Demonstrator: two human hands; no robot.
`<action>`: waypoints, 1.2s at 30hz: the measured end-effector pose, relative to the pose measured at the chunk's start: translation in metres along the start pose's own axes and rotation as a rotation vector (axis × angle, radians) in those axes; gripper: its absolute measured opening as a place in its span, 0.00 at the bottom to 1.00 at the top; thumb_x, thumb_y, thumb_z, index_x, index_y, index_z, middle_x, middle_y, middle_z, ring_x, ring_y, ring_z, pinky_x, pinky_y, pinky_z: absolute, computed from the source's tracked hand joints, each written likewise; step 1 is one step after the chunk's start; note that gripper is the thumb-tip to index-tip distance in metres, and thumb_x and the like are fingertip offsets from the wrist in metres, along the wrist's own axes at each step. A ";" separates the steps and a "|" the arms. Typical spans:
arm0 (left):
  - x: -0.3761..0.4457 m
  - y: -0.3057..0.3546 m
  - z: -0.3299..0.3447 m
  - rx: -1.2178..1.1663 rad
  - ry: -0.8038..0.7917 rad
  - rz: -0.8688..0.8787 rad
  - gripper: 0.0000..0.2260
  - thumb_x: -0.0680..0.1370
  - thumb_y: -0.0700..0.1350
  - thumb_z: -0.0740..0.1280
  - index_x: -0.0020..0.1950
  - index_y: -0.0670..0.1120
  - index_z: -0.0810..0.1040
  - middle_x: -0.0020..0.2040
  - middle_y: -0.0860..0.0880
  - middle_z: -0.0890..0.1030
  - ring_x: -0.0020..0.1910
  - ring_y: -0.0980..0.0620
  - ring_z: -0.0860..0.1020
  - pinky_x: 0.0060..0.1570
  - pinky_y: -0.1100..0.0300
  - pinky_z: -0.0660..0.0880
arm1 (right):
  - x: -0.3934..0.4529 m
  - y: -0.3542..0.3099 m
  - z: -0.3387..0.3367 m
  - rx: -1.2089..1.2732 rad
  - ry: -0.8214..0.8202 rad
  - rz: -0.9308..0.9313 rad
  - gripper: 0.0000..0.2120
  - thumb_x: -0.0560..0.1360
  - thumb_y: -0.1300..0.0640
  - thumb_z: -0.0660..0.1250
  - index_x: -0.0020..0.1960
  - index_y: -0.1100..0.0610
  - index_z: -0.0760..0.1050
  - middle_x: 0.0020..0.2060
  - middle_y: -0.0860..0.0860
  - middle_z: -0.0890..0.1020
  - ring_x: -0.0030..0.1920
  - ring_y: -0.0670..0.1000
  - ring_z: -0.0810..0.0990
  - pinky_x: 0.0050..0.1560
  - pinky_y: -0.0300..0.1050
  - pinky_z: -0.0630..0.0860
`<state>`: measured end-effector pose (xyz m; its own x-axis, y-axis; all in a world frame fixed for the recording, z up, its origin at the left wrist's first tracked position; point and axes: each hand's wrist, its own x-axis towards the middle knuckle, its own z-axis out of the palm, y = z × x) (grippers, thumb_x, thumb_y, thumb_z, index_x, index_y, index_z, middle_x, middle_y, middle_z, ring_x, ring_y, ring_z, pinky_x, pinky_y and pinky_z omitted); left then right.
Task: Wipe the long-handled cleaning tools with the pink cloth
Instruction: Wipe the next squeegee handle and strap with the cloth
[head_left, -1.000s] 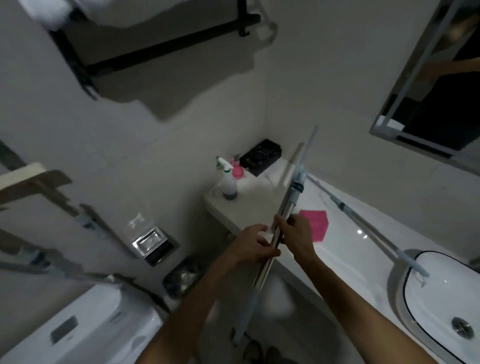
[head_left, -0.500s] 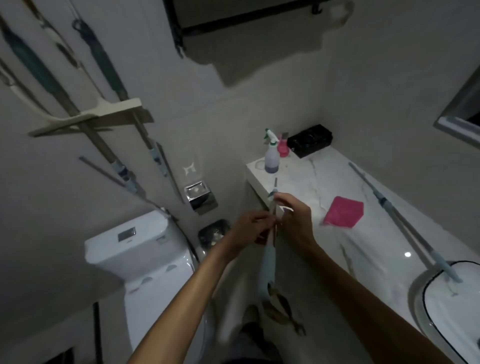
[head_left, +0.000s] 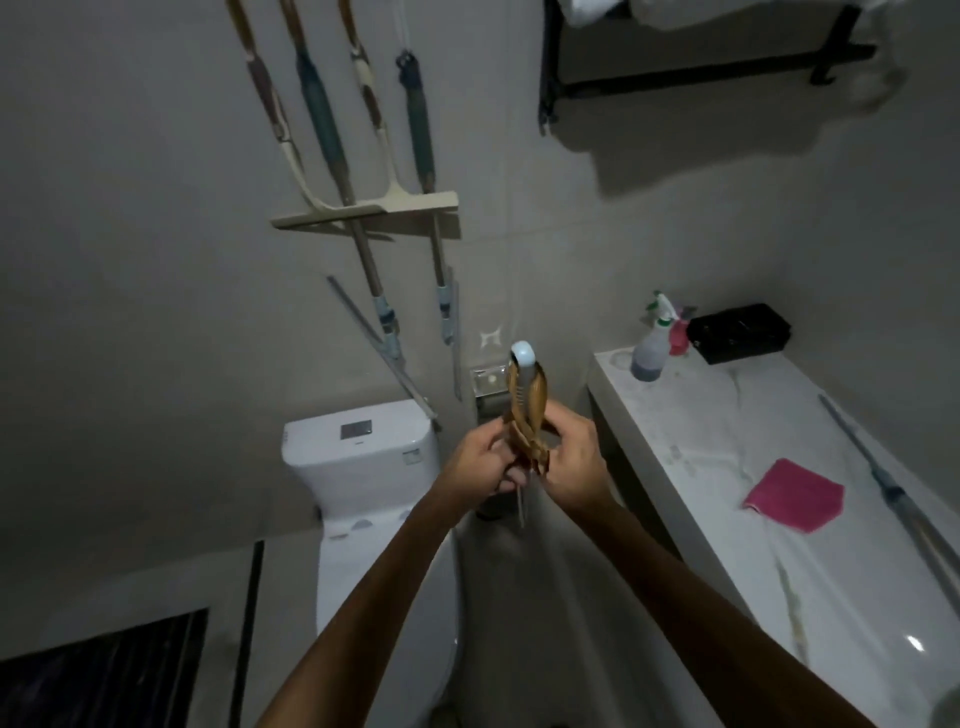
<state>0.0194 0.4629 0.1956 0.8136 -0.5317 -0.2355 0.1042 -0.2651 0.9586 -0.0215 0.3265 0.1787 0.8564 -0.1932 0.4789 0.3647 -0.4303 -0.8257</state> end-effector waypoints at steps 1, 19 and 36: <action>0.000 -0.004 -0.015 0.098 0.076 0.023 0.09 0.82 0.38 0.61 0.61 0.45 0.76 0.39 0.48 0.79 0.34 0.55 0.78 0.33 0.64 0.74 | 0.006 -0.002 0.015 -0.002 0.009 0.013 0.06 0.75 0.61 0.73 0.51 0.60 0.81 0.44 0.53 0.83 0.47 0.53 0.83 0.49 0.56 0.81; -0.011 -0.020 -0.211 0.547 0.916 0.712 0.21 0.73 0.34 0.73 0.66 0.40 0.77 0.55 0.45 0.80 0.48 0.60 0.77 0.45 0.74 0.75 | 0.066 -0.032 0.235 -0.008 -0.232 0.097 0.07 0.82 0.55 0.62 0.49 0.54 0.78 0.39 0.47 0.82 0.41 0.50 0.82 0.43 0.55 0.81; 0.057 -0.009 -0.299 0.404 1.115 0.713 0.07 0.81 0.42 0.65 0.47 0.39 0.78 0.44 0.46 0.80 0.43 0.55 0.78 0.43 0.63 0.78 | 0.153 0.018 0.297 -0.068 -0.553 0.145 0.10 0.80 0.55 0.67 0.57 0.59 0.80 0.50 0.53 0.84 0.50 0.49 0.83 0.55 0.51 0.81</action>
<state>0.2362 0.6753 0.2218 0.6633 0.2177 0.7160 -0.5389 -0.5249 0.6588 0.2245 0.5510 0.1484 0.9662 0.2281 0.1203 0.2211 -0.4927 -0.8416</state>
